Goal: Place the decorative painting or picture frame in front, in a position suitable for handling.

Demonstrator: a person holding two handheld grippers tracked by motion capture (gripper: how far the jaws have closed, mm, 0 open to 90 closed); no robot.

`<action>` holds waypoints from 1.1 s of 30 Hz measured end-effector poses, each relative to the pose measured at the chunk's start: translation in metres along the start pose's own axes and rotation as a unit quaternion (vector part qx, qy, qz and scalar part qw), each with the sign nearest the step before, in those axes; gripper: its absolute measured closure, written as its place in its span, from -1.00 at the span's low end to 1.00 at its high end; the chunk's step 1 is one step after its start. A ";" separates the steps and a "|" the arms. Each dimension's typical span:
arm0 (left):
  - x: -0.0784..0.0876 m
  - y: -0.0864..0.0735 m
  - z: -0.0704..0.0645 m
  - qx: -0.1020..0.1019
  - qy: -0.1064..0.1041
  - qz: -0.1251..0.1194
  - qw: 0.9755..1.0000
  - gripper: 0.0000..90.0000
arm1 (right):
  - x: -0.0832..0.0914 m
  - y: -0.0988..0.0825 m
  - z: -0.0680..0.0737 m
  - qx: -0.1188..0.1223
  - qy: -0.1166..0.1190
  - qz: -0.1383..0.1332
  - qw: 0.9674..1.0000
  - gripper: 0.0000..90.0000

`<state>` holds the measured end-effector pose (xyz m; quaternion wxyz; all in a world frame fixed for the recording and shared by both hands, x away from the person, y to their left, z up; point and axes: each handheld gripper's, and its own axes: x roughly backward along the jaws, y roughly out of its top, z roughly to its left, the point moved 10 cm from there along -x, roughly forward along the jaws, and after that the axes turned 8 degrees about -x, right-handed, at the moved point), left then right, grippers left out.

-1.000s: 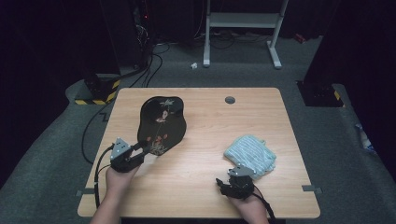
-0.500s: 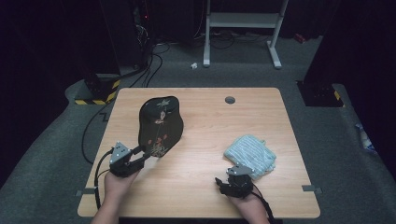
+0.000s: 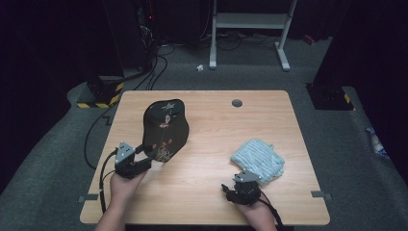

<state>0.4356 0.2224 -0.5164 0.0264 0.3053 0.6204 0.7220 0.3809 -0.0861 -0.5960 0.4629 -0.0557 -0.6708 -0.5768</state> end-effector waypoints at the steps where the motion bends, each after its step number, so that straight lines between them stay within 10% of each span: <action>1: 0.000 0.000 0.000 -0.001 0.000 0.000 1.000 -0.16 | 0.000 0.000 0.000 0.001 0.000 0.000 1.000 -0.22; 14: 0.002 0.006 0.002 0.017 -0.021 0.001 1.000 0.22 | 0.000 0.000 0.000 0.003 -0.001 0.000 1.000 -0.23; 27: 0.011 0.007 -0.012 -0.019 -0.043 -0.016 0.999 0.68 | 0.000 0.000 0.000 0.003 0.000 0.000 1.000 -0.23; 33: 0.011 0.014 -0.016 -0.022 -0.033 -0.015 0.999 0.46 | 0.000 0.000 0.000 0.003 -0.001 0.000 1.000 -0.23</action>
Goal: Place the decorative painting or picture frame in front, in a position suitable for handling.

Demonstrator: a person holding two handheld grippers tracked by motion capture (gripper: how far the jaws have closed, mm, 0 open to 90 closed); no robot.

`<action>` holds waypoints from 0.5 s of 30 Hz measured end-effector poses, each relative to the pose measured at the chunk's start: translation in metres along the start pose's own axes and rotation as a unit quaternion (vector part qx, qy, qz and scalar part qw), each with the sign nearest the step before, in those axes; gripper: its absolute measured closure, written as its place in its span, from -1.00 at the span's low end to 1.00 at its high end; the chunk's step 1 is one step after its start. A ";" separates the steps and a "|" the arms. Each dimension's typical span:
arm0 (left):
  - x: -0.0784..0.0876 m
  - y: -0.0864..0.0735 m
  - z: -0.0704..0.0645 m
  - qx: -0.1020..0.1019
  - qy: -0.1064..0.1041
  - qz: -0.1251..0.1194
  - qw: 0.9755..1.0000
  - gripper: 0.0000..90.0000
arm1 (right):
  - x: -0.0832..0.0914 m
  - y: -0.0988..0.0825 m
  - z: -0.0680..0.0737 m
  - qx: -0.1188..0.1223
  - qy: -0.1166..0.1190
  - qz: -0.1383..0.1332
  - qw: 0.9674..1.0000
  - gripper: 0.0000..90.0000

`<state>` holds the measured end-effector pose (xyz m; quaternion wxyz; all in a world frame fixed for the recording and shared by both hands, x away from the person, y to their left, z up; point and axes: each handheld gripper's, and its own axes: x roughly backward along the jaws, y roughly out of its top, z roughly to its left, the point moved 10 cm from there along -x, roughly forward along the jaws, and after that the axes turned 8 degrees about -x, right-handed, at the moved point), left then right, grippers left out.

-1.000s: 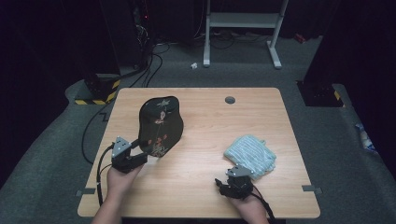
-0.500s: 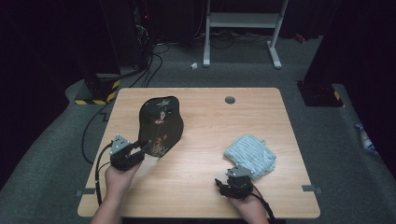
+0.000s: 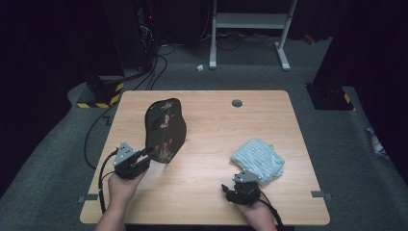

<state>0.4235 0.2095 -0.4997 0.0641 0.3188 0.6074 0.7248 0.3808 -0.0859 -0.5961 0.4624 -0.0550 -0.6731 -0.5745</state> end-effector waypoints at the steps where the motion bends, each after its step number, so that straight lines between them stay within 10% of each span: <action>1: 0.000 0.001 0.000 0.000 0.001 0.002 1.000 0.46 | 0.000 0.000 0.000 0.000 0.000 0.000 1.000 -0.23; 15: -0.011 0.019 0.014 0.026 0.003 -0.021 0.999 0.43 | 0.001 0.000 -0.001 -0.015 0.010 -0.001 1.000 -0.22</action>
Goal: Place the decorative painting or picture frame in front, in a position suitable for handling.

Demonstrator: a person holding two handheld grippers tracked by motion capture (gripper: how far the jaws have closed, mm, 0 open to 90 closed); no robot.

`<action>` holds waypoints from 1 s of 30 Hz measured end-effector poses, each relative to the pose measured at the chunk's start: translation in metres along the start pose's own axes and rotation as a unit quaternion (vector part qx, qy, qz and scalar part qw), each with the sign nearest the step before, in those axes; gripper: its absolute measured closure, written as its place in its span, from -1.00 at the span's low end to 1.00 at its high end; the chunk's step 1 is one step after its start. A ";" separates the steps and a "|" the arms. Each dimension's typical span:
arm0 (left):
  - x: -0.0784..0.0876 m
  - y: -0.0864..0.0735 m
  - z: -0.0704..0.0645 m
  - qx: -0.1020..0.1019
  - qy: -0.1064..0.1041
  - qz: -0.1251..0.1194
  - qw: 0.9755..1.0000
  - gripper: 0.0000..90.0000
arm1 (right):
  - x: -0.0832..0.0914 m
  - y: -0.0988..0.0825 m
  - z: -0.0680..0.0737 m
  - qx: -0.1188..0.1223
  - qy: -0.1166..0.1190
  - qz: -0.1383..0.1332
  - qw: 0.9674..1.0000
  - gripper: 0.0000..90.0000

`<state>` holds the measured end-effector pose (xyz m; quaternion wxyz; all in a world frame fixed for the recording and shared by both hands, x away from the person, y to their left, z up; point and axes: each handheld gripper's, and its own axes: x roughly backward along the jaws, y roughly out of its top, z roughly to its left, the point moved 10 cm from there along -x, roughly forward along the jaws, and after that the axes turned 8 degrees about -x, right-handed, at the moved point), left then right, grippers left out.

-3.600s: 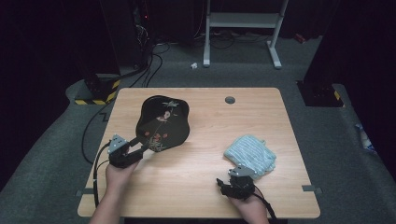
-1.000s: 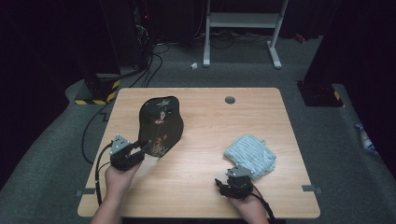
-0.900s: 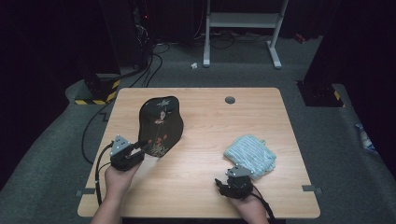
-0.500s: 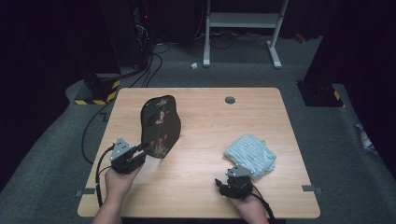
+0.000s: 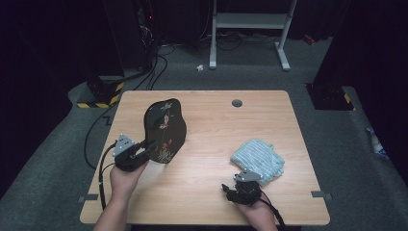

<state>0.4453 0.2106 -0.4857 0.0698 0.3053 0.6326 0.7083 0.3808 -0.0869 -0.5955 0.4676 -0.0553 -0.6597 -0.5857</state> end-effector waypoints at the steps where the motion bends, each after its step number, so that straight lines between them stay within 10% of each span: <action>1: -0.002 0.001 0.000 -0.002 -0.001 0.000 1.000 0.45 | 0.000 0.000 0.000 -0.001 0.001 0.000 1.000 -0.22; 17: -0.025 0.014 -0.003 -0.015 0.005 -0.007 1.000 0.72 | 0.000 0.000 -0.001 0.005 -0.007 -0.001 1.000 -0.20; 23: -0.027 0.016 -0.004 0.012 -0.014 -0.024 1.000 0.77 | 0.000 0.000 0.000 0.010 -0.013 0.000 1.000 -0.20; 30: -0.025 0.017 -0.011 -0.012 -0.020 -0.022 0.999 0.79 | 0.000 -0.001 0.000 0.011 -0.017 0.000 1.000 -0.20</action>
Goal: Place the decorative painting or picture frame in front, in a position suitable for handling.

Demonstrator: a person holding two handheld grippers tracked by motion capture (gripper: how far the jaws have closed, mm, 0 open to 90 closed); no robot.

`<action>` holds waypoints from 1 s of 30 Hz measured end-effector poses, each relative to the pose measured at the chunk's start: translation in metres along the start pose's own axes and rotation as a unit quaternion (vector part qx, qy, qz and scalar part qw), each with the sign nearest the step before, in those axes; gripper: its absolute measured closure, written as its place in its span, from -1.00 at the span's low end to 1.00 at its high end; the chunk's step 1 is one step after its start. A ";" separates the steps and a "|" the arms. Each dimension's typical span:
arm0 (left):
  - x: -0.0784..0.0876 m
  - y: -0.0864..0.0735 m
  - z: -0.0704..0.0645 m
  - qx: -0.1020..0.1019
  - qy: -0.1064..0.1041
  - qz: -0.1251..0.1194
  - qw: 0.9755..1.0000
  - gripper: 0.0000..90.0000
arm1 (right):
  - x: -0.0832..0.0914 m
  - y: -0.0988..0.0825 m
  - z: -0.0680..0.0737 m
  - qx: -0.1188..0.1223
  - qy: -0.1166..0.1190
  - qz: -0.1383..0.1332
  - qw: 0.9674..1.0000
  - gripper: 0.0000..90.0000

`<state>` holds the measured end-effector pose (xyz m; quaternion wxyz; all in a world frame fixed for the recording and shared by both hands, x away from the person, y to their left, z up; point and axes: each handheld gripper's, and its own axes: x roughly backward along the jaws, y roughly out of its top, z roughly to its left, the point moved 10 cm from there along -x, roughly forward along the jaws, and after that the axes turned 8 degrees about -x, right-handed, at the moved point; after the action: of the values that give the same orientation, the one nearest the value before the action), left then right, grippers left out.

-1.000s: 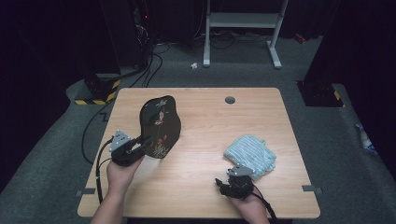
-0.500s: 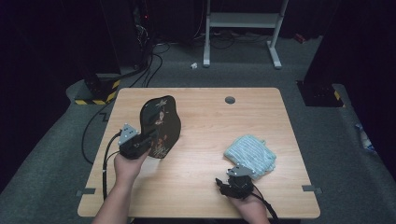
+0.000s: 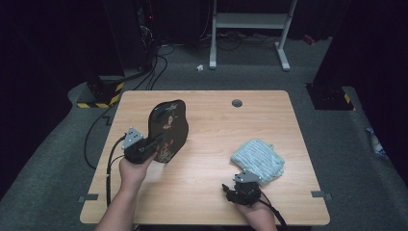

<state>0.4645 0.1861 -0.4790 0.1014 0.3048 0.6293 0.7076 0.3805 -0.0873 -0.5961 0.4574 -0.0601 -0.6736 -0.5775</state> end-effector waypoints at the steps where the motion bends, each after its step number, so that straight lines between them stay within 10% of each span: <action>1: 0.001 0.001 -0.001 0.001 -0.002 -0.001 1.000 0.79 | 0.000 0.000 0.000 0.001 0.000 -0.001 1.000 -0.20; 30: 0.047 -0.009 -0.070 -0.004 -0.035 -0.031 0.999 0.79 | 0.000 0.000 0.000 0.000 -0.002 -0.001 1.000 -0.18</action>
<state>0.3855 0.1544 -0.4744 0.1470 0.3090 0.6315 0.6958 0.3805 -0.0879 -0.5959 0.4554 -0.0608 -0.6746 -0.5778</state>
